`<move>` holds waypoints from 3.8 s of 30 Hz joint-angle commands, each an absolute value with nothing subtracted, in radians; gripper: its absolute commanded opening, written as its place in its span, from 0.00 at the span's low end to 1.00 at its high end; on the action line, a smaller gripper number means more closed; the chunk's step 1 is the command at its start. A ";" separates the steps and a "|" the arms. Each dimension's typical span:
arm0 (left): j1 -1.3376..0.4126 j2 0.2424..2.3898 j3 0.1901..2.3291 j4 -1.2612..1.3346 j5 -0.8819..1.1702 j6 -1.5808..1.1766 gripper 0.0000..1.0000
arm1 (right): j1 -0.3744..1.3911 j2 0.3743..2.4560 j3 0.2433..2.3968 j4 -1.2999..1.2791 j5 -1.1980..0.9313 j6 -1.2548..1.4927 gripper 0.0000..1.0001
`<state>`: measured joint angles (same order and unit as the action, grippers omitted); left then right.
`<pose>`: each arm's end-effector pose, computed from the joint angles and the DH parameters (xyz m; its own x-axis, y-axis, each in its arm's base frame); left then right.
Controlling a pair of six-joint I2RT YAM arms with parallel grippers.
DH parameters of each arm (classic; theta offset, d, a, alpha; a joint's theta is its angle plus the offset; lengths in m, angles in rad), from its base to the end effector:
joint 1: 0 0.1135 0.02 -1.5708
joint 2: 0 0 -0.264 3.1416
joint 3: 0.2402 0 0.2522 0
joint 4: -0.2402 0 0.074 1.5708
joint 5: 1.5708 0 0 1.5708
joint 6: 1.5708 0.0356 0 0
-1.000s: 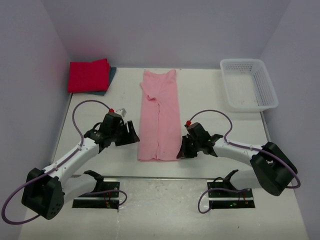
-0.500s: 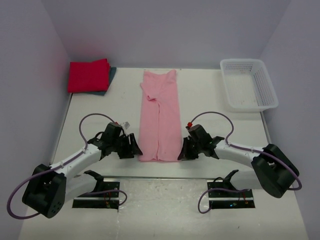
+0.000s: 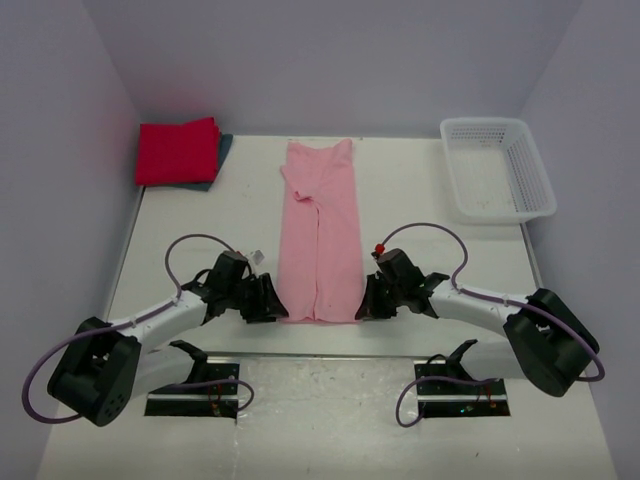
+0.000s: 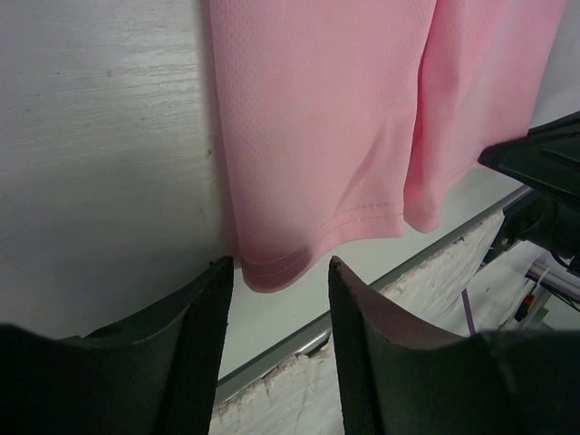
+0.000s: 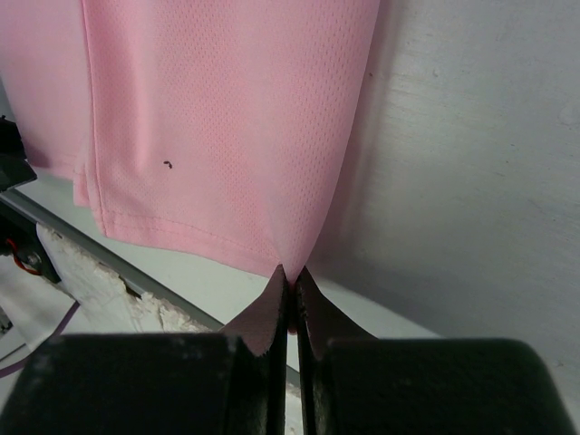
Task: Fold and stack the t-shirts
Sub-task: Grab the bottom of the folded rectangular tshirt with both arms, then fold the folded rectangular tshirt in 1/3 of the way
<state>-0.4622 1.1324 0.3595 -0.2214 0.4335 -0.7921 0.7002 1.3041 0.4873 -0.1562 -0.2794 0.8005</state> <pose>0.1573 -0.0950 0.1353 -0.9610 -0.2429 -0.1322 -0.1060 0.7649 -0.6354 0.1640 0.1510 0.1412 -0.9699 0.0849 -0.2283 -0.0603 0.8245 0.5627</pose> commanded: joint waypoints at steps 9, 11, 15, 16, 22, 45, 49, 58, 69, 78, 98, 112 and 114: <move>-0.488 1.169 0.318 -0.126 0.465 -0.824 0.37 | 0.706 1.302 0.482 -0.127 -0.262 0.804 0.00; -0.488 1.172 0.311 -0.117 0.469 -0.825 0.35 | 0.707 1.305 0.483 -0.127 -0.262 0.805 0.00; -0.489 1.178 0.302 -0.101 0.474 -0.828 0.25 | 0.707 1.313 0.483 -0.121 -0.267 0.804 0.00; -0.489 1.178 0.299 -0.098 0.477 -0.831 0.22 | 0.707 1.315 0.483 -0.123 -0.265 0.804 0.00; -0.492 1.141 0.275 -0.109 0.485 -0.836 0.00 | 0.712 1.312 0.491 -0.150 -0.236 0.792 0.00; -0.595 0.505 0.261 -0.526 0.440 -0.948 0.00 | 1.109 1.105 0.561 -0.448 0.026 0.982 0.00; -0.598 0.488 0.331 -0.584 0.370 -0.913 0.00 | 1.137 1.088 0.618 -0.505 0.104 0.989 0.00; -0.597 0.857 0.644 -0.496 0.150 -0.760 0.00 | 0.987 1.233 0.883 -0.592 0.144 0.769 0.00; -0.548 1.284 0.989 -0.416 0.018 -0.604 0.00 | 0.703 1.517 1.160 -0.603 0.037 0.566 0.00; -0.460 1.552 1.138 -0.371 -0.012 -0.535 0.00 | 0.589 1.723 1.362 -0.646 0.006 0.479 0.00; -0.414 1.904 1.377 -0.189 -0.083 -0.355 0.15 | 0.459 2.113 1.751 -0.678 -0.043 0.327 0.28; -0.492 1.611 1.197 -0.103 0.021 -0.407 0.36 | 0.449 1.850 1.570 -0.655 -0.027 0.367 0.01; -0.495 1.624 1.117 -0.034 0.143 -0.413 0.05 | 0.448 1.859 1.506 -0.614 -0.124 0.379 0.00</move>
<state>-0.4751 1.5806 1.2251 -0.0952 -0.0116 -0.4000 0.4431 1.8477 1.5875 -0.6964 -0.0158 0.3500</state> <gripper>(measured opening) 0.112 0.040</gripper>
